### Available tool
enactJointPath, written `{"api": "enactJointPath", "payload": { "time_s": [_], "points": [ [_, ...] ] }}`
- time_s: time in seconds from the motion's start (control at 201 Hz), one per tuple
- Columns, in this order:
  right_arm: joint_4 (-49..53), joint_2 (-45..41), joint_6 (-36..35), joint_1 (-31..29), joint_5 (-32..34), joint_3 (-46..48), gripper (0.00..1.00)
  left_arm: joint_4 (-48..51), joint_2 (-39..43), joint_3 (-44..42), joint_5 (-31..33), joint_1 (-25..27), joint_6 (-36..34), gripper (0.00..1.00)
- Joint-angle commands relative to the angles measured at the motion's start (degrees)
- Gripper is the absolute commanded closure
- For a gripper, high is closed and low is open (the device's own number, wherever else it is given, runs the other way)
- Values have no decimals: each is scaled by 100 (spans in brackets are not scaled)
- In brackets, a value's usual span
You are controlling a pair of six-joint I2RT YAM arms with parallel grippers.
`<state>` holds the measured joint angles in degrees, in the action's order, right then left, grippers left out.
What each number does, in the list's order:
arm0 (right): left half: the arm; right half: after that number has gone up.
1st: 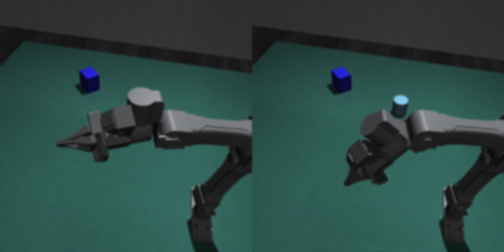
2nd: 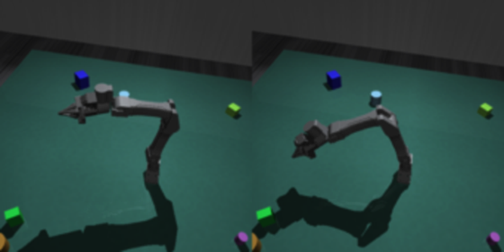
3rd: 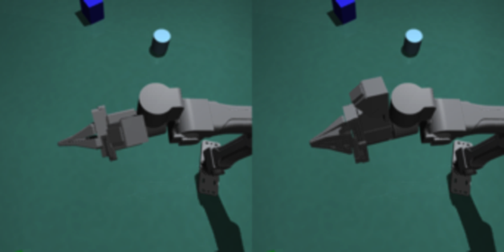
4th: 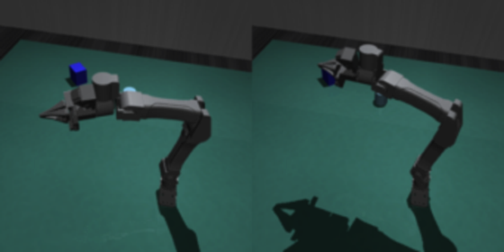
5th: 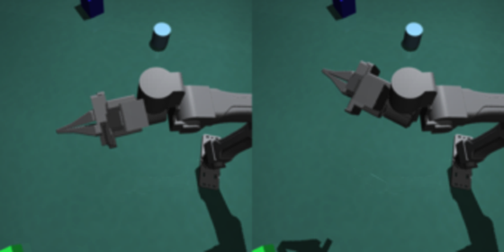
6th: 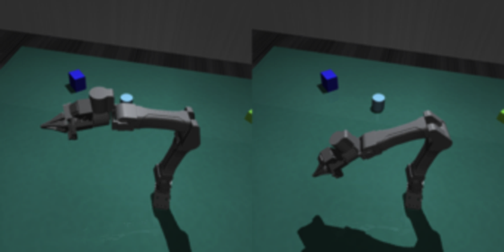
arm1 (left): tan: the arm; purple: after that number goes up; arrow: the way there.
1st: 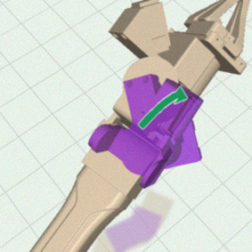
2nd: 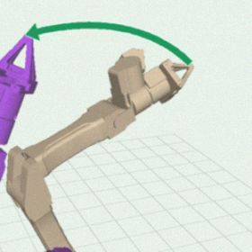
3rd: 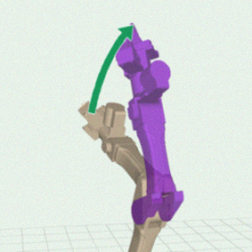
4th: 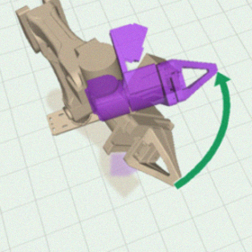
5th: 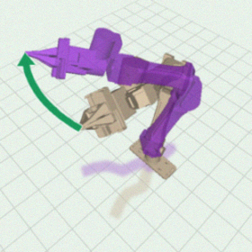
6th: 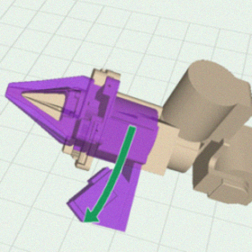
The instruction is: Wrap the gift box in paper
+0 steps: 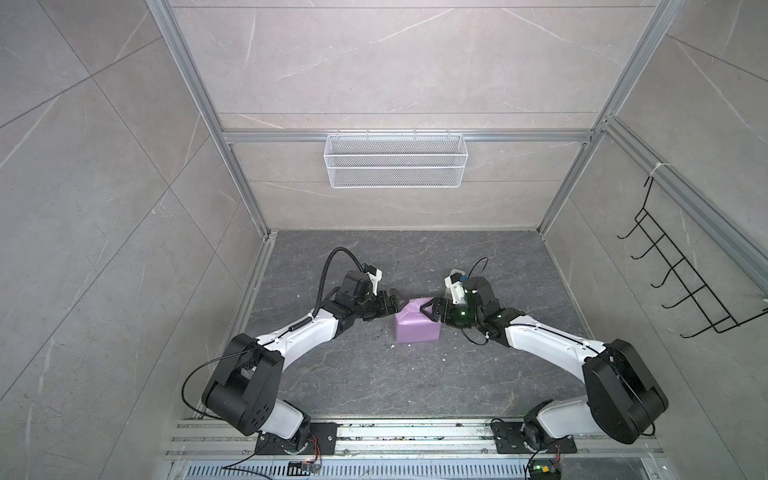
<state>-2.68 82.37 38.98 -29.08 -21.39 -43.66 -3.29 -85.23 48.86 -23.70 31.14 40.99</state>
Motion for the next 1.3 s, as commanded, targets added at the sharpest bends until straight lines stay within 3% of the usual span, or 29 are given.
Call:
{"api": "enactJointPath", "payload": {
  "time_s": [0.0,0.627,0.866,1.066,1.295],
  "points": [
    [338,16,-101,-34,188,137,18,-131,-89,37,-271,7,59,7],
    [1064,-492,-463,26,203,-572,16,136,-276,-254,-178,-7,-201,10],
    [1488,-863,-681,965,-72,-596,16,171,-275,-228,-214,-2,-228,11],
    [1435,-230,-521,1765,-552,-857,18,208,-252,-210,-204,-2,-245,12],
    [1093,790,-470,1936,-480,-1357,30,198,-336,-184,-208,-2,-254,12]
  ]
}}
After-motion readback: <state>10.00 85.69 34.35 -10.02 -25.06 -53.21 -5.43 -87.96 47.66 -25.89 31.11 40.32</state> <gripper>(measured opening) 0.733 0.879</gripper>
